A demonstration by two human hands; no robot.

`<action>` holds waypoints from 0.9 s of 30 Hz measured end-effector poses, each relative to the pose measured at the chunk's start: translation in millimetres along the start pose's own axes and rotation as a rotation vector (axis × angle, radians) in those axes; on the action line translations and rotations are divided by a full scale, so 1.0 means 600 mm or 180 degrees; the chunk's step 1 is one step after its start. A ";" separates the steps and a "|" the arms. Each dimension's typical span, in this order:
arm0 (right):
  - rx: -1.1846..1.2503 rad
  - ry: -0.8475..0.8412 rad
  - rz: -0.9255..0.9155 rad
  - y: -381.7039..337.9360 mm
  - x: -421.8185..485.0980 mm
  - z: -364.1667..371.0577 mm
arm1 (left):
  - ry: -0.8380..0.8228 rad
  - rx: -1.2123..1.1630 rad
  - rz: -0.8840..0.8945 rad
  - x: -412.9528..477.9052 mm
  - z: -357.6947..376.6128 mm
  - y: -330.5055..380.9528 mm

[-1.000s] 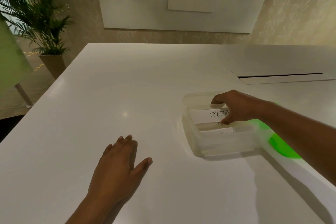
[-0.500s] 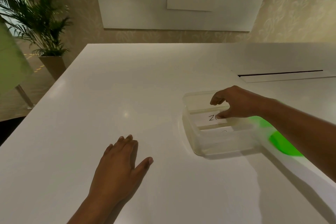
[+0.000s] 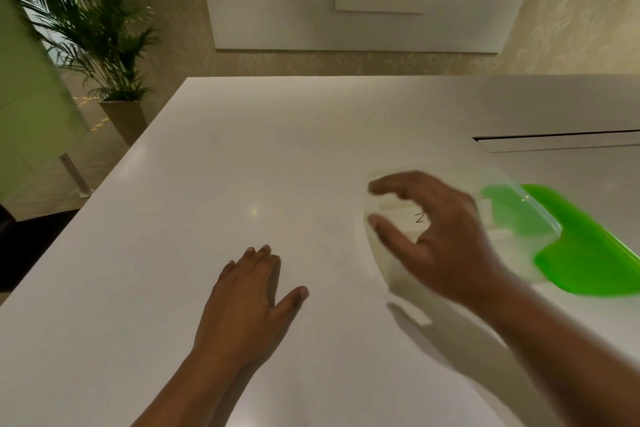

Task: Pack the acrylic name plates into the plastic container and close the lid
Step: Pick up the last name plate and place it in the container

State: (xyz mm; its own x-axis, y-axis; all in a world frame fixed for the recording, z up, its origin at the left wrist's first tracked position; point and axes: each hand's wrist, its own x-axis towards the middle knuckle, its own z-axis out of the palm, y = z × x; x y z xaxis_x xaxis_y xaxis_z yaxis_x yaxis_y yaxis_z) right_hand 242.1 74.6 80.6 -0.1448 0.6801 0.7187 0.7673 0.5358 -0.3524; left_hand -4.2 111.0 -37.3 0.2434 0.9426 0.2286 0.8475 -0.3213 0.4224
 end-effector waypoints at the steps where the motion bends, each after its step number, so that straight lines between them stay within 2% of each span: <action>1: 0.0104 -0.0091 -0.0053 -0.020 -0.016 0.013 | -0.0005 0.0005 0.0002 0.000 0.000 0.000; 5: 0.0078 -0.0952 -0.0002 -0.058 -0.081 0.055 | -0.0063 0.0015 -0.0014 -0.002 0.000 0.000; 9: -0.0446 -0.1967 0.0320 -0.036 -0.125 0.067 | -0.0071 0.0083 -0.0030 -0.002 0.001 0.003; 12: -0.0679 -0.2436 0.0448 -0.008 -0.151 0.064 | -0.0100 0.0144 -0.0015 -0.001 0.002 0.004; 15: -0.0623 -0.2549 0.0420 0.005 -0.168 0.062 | -0.0115 0.0170 -0.0041 -0.001 0.000 0.007; 23: -0.0335 -0.2339 0.0500 0.019 -0.179 0.065 | -0.0283 0.0347 -0.0307 -0.012 0.015 0.047; 27: -0.0290 -0.2271 0.0472 0.018 -0.181 0.067 | -0.0177 0.0478 -0.0401 -0.034 0.035 0.081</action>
State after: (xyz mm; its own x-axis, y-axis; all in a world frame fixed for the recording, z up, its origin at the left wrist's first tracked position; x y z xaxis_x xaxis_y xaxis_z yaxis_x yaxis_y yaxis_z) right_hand 241.4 26.5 -25.3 -0.3831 0.9192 0.0913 0.8548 0.3902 -0.3420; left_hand 42.2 78.2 -40.0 0.1531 0.9794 0.1318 0.9328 -0.1873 0.3080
